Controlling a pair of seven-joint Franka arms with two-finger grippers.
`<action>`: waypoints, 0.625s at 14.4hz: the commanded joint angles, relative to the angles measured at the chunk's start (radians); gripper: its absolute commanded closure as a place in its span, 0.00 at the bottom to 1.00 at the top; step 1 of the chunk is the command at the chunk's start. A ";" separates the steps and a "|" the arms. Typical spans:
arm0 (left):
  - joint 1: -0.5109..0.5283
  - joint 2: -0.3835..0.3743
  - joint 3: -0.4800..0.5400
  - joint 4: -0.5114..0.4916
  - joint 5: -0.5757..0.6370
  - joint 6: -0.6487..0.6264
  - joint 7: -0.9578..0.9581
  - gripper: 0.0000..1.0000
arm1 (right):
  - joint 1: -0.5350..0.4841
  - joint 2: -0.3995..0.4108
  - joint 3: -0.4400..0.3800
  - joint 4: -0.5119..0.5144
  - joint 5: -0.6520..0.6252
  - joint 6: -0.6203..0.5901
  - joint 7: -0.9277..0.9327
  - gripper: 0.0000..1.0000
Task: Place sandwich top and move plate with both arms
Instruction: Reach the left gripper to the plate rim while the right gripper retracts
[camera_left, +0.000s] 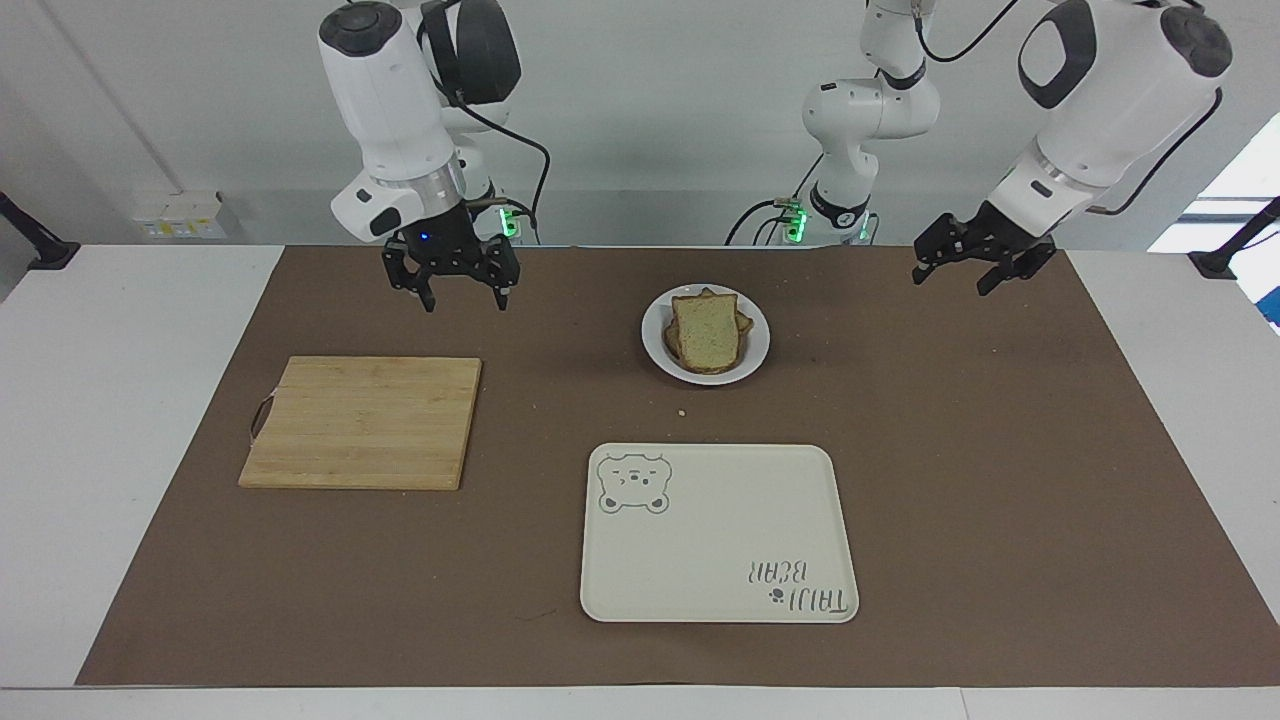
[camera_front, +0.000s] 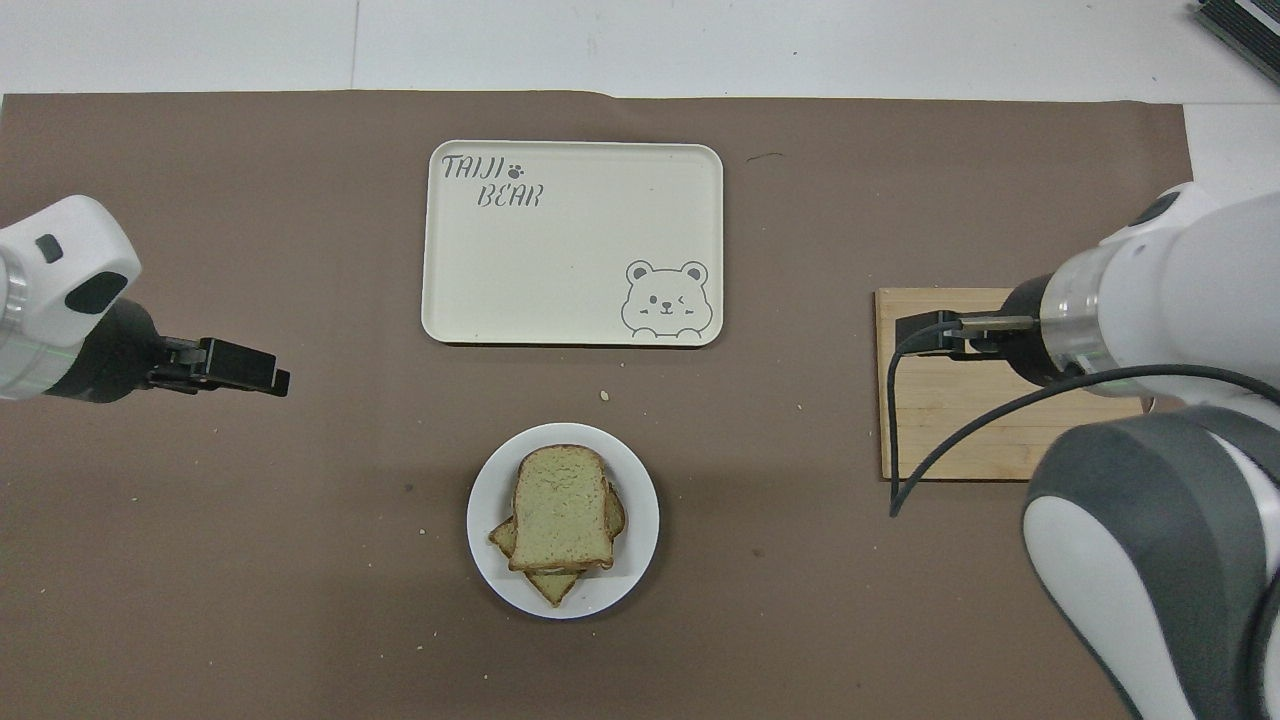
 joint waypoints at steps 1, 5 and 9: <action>-0.028 -0.067 0.015 -0.145 -0.074 0.097 0.076 0.00 | -0.016 0.005 -0.001 0.090 -0.026 -0.088 0.001 0.00; -0.022 -0.064 0.017 -0.297 -0.247 0.225 0.298 0.00 | -0.044 0.002 -0.028 0.216 -0.034 -0.222 -0.001 0.00; -0.027 -0.017 0.018 -0.423 -0.448 0.290 0.533 0.00 | -0.048 -0.020 -0.109 0.247 -0.028 -0.260 -0.001 0.00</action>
